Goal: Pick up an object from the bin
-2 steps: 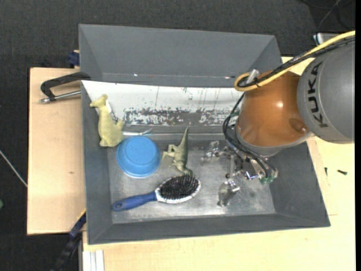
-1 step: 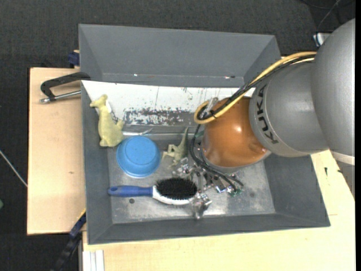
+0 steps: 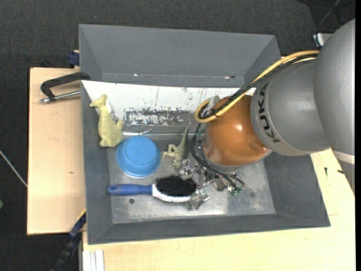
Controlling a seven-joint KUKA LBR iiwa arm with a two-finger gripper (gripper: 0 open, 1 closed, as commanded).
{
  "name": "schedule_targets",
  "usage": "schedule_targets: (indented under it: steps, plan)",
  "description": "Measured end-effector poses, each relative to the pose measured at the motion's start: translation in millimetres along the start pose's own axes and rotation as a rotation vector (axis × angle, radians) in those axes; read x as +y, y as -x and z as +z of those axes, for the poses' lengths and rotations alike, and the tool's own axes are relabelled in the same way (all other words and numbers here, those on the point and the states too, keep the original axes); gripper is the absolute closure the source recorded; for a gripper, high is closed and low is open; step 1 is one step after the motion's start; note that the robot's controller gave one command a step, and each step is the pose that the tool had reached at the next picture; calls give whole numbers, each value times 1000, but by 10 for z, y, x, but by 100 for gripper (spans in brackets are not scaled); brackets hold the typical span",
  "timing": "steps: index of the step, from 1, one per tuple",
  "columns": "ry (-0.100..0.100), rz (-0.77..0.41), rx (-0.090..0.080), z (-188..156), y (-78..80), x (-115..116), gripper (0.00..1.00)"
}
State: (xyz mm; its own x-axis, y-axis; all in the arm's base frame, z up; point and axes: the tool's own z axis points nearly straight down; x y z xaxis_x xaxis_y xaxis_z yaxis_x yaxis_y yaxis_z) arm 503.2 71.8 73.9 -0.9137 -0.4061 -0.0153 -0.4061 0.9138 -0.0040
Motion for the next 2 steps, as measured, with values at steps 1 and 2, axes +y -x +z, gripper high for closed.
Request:
schedule_targets:
  steps: [1, 2]
  plan:
    - [1, 11, 4, -1202, -25, 21, 100]
    - [3, -288, 5, -2035, -39, -9, 100]
